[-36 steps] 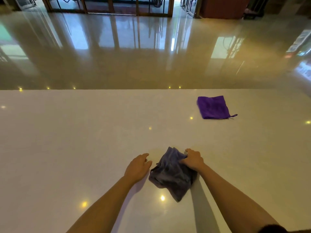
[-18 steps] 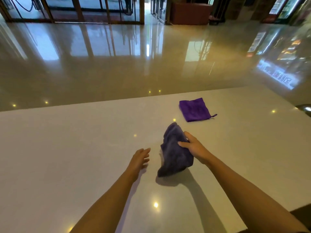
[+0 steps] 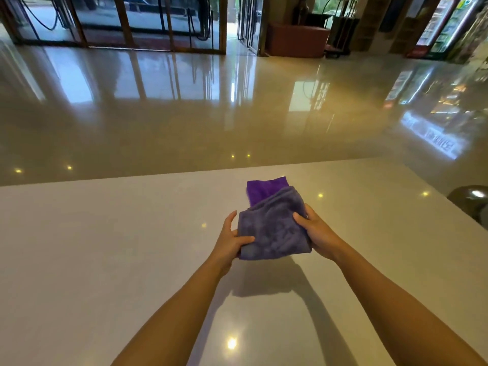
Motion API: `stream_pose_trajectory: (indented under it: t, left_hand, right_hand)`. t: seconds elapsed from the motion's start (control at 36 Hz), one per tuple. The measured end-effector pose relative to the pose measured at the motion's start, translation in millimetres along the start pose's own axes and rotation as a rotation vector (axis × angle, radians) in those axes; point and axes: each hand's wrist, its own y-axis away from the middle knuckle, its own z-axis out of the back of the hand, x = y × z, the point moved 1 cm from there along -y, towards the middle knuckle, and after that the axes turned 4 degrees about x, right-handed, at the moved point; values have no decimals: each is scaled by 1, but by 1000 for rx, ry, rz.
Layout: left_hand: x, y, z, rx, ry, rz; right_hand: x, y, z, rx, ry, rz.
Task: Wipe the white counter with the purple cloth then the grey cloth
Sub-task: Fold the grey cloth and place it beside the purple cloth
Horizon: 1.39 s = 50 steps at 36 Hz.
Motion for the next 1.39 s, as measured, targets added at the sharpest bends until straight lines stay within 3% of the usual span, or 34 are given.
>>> stream_pose_trajectory:
  t: [0.19, 0.33, 0.47, 0.64, 0.86, 1.06, 1.22, 1.39]
  left_hand:
    - [-2, -56, -77, -58, -412, -80]
    - [-2, -100, -111, -95, -646, -95]
    - [-9, -146, -135, -105, -728, -77]
    - [-13, -203, -150, -21, -905, -34]
    - [5, -260, -162, 20, -1009, 93]
    - [28, -267, -165, -136, -1088, 55]
    - [27, -258, -163, -122, -1378, 65]
    - [10, -239, -145, -126, -1482, -16]
  right_hand:
    - [-14, -25, 95, -32, 158, -100]
    - [-21, -51, 141, -58, 391, 37]
    - [-25, -84, 175, -58, 616, 148]
    - [-32, -128, 199, -106, 537, 62]
    - [-65, -165, 225, -57, 784, -106]
    - [-86, -173, 233, -48, 799, -218]
    - [-93, -171, 239, 36, 1019, -251]
    - [-58, -153, 237, -117, 842, -129]
